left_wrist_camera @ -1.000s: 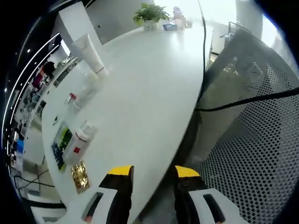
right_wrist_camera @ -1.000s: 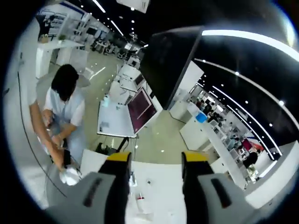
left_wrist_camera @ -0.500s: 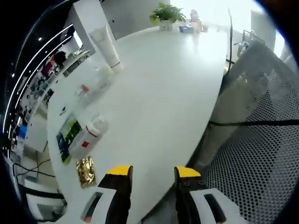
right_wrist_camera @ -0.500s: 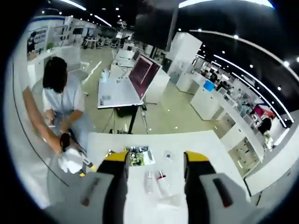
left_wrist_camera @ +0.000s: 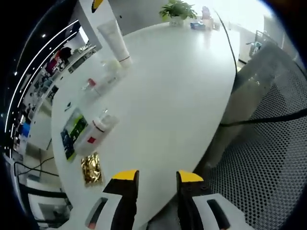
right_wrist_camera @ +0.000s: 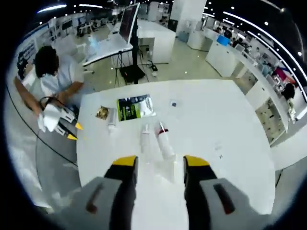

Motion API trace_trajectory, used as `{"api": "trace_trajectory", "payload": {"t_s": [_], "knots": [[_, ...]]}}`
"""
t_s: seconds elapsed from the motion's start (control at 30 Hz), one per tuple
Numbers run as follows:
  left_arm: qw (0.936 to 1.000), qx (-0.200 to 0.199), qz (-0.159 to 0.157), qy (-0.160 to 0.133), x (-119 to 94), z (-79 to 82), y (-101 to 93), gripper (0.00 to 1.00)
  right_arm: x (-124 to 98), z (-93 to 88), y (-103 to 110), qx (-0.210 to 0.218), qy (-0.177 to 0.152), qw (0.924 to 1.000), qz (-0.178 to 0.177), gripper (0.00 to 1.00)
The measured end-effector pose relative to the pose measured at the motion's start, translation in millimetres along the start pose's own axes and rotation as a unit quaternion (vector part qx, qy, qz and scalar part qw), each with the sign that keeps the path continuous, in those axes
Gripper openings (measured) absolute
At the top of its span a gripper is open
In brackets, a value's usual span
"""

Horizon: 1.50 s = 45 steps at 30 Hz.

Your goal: Arrange the skincare products in the storage area until every visible bottle or jar stands upright without overlapping.

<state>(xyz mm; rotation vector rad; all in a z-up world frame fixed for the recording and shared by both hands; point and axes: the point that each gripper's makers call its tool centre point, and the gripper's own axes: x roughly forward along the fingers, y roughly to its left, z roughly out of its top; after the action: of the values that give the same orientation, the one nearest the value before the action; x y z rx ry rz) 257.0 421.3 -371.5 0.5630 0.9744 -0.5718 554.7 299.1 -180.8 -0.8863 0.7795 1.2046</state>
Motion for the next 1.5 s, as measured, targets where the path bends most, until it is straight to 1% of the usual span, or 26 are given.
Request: {"api": "trace_trajectory", "payload": {"t_s": [0.03,0.07,0.1,0.13,0.17,0.2,0.23,0.27,0.3,0.33,0.37,0.4,0.47,0.6,0.63,0.67,0.7,0.87,1.0,1.13,1.2,1.27,1.33,1.43,1.47,1.5], "knots": [[1.0000,-0.001,0.000,0.002,0,-0.7,0.1,0.32,3,-3.7,-3,-0.002,0.007,1.0000,-0.003,0.36],[1.0000,-0.003,0.000,0.006,0,-2.3,-0.1,0.32,13,-13.7,-7,-0.012,0.028,0.9995,0.003,0.36],[0.9999,-0.002,-0.001,0.010,1,-4.0,-0.7,0.32,24,-23.4,-6,-0.014,0.047,0.9986,0.023,0.36],[0.9999,-0.001,-0.001,0.014,2,-5.1,-1.0,0.32,29,-25.9,-6,-0.011,0.051,0.9981,0.033,0.35],[0.9999,0.001,-0.001,0.016,2,-5.9,-1.2,0.32,35,-26.3,-6,-0.006,0.048,0.9981,0.038,0.32],[0.9998,0.002,-0.001,0.019,2,-7.2,-1.1,0.32,42,-32.0,-5,-0.001,0.061,0.9966,0.055,0.29],[0.9998,0.001,-0.001,0.022,2,-8.0,-0.8,0.32,48,-36.0,-6,-0.006,0.070,0.9957,0.061,0.28],[0.9997,-0.001,-0.001,0.023,2,-8.4,-0.5,0.32,50,-36.9,-7,-0.012,0.071,0.9955,0.062,0.27],[0.9998,-0.004,0.001,0.021,1,-7.9,0.5,0.32,55,-40.8,-6,-0.025,0.079,0.9940,0.072,0.23],[0.9998,-0.005,0.001,0.020,1,-7.6,0.9,0.32,58,-46.8,-4,-0.035,0.096,0.9917,0.078,0.18],[0.9998,-0.005,0.001,0.021,1,-8.1,0.9,0.31,60,-44.7,-1,-0.030,0.090,0.9923,0.080,0.13],[0.9997,-0.005,0.000,0.024,2,-9.2,0.6,0.30,61,-44.1,-1,-0.036,0.090,0.9917,0.084,0.11],[0.9996,-0.003,0.000,0.029,2,-10.8,0.5,0.30,61,-42.1,-2,-0.043,0.089,0.9914,0.086,0.10],[0.9995,-0.004,0.000,0.030,2,-11.1,0.9,0.30,63,-35.2,-2,-0.092,0.077,0.9882,0.096,0.08],[0.9995,-0.003,0.001,0.033,2,-12.2,1.0,0.29,64,-33.9,-1,-0.084,0.077,0.9888,0.097,0.08],[0.9994,-0.002,0.001,0.034,2,-12.5,1.1,0.29,64,-32.4,-1,-0.092,0.075,0.9882,0.098,0.08],[0.9994,-0.003,0.002,0.035,2,-12.9,1.4,0.29,65,-28.5,-2,-0.109,0.066,0.9873,0.095,0.08],[0.9993,-0.005,0.001,0.038,3,-13.8,1.4,0.29,69,-20.3,-3,-0.121,0.058,0.9859,0.100,0.08],[0.9992,-0.003,0.002,0.040,3,-14.9,2.0,0.29,71,-14.5,-2,-0.133,0.051,0.9831,0.115,0.09],[0.9993,0.001,0.007,0.036,2,-13.2,3.9,0.28,72,-13.7,-7,-0.139,0.058,0.9826,0.108,0.11],[0.9993,0.001,0.007,0.036,2,-13.6,3.8,0.28,71,-11.3,-11,-0.135,0.057,0.9834,0.107,0.14],[0.9993,0.003,0.007,0.036,2,-13.5,3.6,0.28,68,-7.1,-8,-0.120,0.051,0.9846,0.117,0.23],[0.9993,0.002,0.006,0.037,2,-14.0,3.3,0.28,65,-2.9,-6,-0.114,0.048,0.9846,0.124,0.25],[0.9993,0.002,0.005,0.037,2,-14.0,3.1,0.28,59,9.0,-8,-0.107,0.031,0.9862,0.123,0.29],[0.9993,0.002,0.005,0.038,2,-14.1,2.7,0.28,57,17.1,-10,-0.099,0.019,0.9869,0.126,0.31],[0.9993,0.004,0.005,0.038,2,-14.1,2.8,0.28,56,27.6,-10,-0.090,-0.003,0.9870,0.133,0.35]]}}
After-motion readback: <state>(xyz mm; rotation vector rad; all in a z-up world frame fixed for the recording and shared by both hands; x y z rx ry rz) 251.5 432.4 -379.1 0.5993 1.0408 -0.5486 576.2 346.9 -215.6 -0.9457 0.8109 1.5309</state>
